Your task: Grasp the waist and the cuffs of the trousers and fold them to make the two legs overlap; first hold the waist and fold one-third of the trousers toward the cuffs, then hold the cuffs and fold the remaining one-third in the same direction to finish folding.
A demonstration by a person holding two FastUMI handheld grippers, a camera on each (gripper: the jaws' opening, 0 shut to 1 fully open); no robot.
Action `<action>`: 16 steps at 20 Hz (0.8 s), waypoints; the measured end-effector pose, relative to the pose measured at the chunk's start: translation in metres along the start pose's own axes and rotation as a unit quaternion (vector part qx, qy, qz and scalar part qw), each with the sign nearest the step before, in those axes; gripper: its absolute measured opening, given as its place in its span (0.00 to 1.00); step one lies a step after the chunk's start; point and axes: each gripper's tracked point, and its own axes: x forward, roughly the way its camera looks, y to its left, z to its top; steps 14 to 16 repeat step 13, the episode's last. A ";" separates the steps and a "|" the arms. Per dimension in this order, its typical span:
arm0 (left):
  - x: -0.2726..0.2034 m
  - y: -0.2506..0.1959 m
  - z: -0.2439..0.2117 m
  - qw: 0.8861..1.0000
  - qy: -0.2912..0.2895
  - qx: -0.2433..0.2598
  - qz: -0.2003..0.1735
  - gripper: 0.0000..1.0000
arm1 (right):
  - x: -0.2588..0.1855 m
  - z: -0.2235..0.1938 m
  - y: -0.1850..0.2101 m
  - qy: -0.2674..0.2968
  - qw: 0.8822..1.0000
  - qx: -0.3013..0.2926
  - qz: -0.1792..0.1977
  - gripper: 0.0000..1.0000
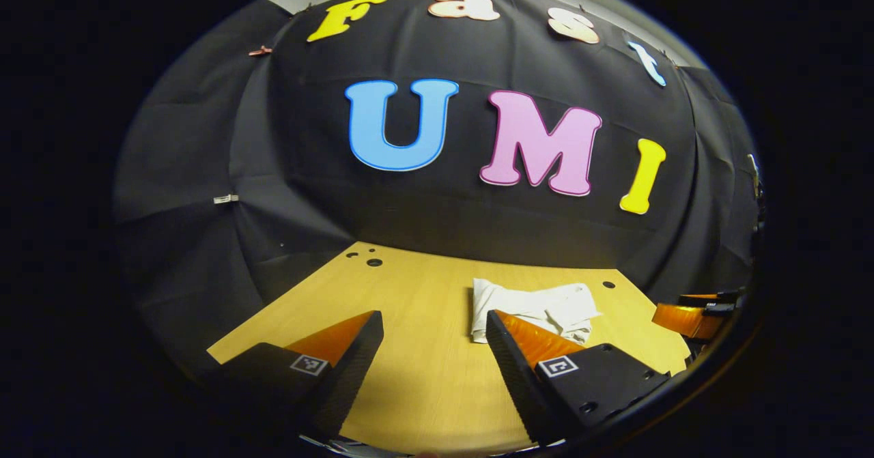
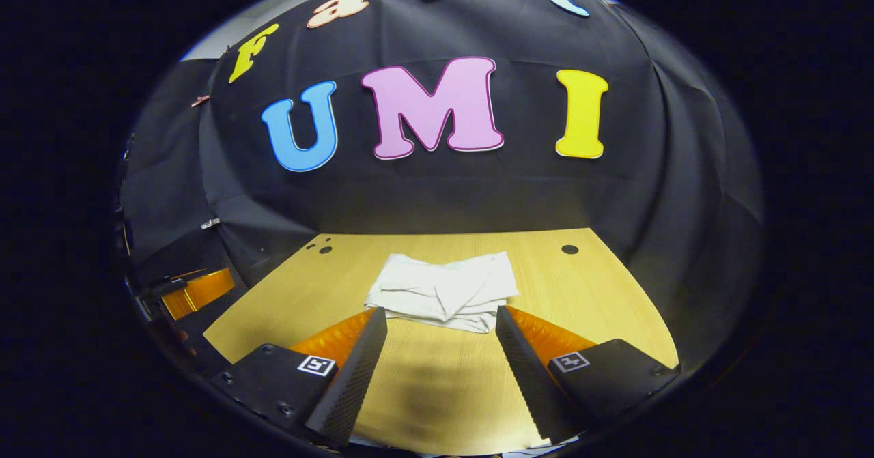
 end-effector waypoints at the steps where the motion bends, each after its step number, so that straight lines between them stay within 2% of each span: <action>1: -0.006 0.006 -0.005 1.000 -0.005 0.001 -0.001 0.96 | -0.004 -0.007 0.007 0.008 1.000 -0.001 0.001 0.98; 4: -0.022 0.016 -0.025 1.000 0.015 0.011 -0.009 0.96 | -0.013 -0.015 0.015 0.012 1.000 0.004 -0.011 0.98; 6: -0.030 0.013 -0.035 0.999 0.034 0.010 -0.032 0.96 | -0.021 -0.019 0.021 0.013 1.000 0.004 -0.019 0.98; 9: -0.033 0.014 -0.032 0.998 0.029 0.009 -0.051 0.96 | -0.031 -0.026 0.029 0.017 1.000 0.000 -0.025 0.98; 11: -0.034 0.017 -0.033 0.998 0.028 0.010 -0.057 0.92 | -0.036 -0.033 0.033 0.025 0.999 0.000 -0.026 0.98; 12: -0.033 0.019 -0.033 0.998 0.028 0.008 -0.057 0.96 | -0.039 -0.036 0.033 0.028 0.999 0.001 -0.028 0.98; 16: -0.033 0.019 -0.034 0.998 0.031 0.005 -0.059 0.96 | -0.040 -0.037 0.032 0.030 0.999 0.003 -0.031 0.98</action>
